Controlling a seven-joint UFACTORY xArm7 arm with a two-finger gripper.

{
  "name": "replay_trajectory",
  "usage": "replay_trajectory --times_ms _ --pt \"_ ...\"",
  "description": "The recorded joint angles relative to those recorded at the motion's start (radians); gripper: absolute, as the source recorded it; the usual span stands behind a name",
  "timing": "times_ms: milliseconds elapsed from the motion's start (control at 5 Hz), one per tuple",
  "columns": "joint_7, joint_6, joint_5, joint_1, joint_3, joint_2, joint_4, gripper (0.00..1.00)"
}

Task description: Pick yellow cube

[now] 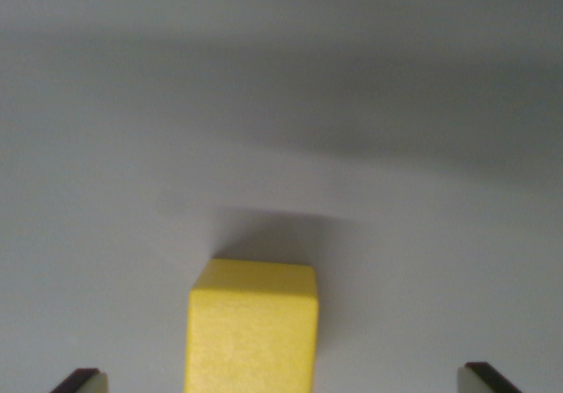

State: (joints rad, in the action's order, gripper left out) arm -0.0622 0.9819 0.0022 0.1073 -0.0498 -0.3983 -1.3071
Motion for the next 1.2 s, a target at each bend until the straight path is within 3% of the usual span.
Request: replay_trajectory --times_ms 200,400,600,1200 --pt "-0.008 -0.039 -0.0015 0.0063 -0.001 -0.028 0.016 0.00" --pt "-0.008 -0.039 -0.0015 0.0063 -0.001 -0.028 0.016 0.00" --pt "-0.014 -0.072 -0.0027 0.0118 -0.002 -0.053 0.030 0.00" --pt "-0.020 -0.103 -0.0039 0.0168 -0.003 -0.075 0.043 0.00"
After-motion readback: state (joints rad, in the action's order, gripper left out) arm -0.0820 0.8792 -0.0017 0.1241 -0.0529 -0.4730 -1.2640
